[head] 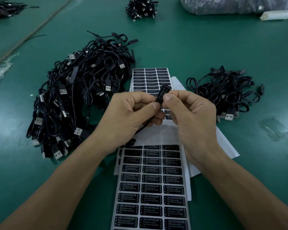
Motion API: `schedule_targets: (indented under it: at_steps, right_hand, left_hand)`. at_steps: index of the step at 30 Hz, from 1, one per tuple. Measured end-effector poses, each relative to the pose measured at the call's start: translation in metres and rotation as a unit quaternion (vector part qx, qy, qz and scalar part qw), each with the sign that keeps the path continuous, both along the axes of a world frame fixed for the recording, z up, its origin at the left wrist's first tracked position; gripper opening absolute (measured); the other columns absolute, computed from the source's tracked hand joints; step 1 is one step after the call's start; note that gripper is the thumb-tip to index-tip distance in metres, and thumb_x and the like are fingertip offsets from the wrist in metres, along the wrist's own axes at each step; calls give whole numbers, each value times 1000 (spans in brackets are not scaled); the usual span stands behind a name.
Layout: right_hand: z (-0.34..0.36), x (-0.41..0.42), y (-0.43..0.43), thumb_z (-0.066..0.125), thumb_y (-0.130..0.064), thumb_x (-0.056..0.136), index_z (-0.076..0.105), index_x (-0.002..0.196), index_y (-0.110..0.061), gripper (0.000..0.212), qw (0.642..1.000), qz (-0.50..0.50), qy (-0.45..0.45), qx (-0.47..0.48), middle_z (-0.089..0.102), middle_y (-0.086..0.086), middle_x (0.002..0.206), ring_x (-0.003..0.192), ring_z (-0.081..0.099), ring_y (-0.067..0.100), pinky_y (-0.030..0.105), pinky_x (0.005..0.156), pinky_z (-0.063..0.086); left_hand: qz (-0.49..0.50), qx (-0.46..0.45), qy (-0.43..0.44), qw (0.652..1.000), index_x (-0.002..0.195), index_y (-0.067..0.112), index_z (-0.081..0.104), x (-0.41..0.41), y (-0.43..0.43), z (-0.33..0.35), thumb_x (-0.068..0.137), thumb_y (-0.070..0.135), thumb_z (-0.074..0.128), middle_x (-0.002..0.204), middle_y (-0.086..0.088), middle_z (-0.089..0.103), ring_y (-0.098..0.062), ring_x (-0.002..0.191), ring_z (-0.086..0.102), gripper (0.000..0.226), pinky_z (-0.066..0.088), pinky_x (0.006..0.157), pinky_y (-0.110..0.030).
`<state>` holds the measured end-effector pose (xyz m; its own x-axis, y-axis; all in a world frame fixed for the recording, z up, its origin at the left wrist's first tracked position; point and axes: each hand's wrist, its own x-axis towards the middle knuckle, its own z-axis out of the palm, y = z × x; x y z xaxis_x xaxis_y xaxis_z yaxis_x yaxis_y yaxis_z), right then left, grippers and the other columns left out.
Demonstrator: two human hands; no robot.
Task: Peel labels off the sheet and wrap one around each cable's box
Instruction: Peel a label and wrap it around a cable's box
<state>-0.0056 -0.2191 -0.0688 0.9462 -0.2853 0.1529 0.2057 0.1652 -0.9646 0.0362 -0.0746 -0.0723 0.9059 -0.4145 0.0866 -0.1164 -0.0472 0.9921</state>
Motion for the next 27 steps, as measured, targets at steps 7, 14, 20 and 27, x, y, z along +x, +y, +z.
schedule_targets:
  at_steps: [7,14,20,27]
  right_hand:
    - [1,0,-1,60,3,94,65,78,-1,17,1000,6,-4,-1,58,-12,52,40,49,-2,9,45,42]
    - [0,-1,-1,62,4,93,66,77,-1,17,1000,5,-13,0,60,-11,52,42,52,-1,12,47,46]
    - [0,-1,-1,64,3,92,69,77,-4,17,1000,5,-15,-11,65,-7,56,48,58,0,14,53,50]
    - [-1,-1,0,66,2,91,70,78,-4,15,1000,-2,-10,-8,69,-1,62,54,65,7,18,56,54]
  left_hand:
    - [-11,-6,4,1000,95,11,73,-1,1,1,93,11,63,83,-10,78,-15,71,74,10,60,68,-23]
    - [-10,-7,-9,1000,92,13,73,0,0,0,94,7,64,81,-8,78,-16,71,74,12,60,66,-25]
    - [-3,-11,-13,1000,89,15,74,-1,0,2,94,7,65,78,-6,77,-14,69,73,13,55,62,-19]
    - [8,-8,-21,1000,87,17,75,-2,-1,2,94,6,66,78,-6,77,-15,68,73,16,57,63,-23]
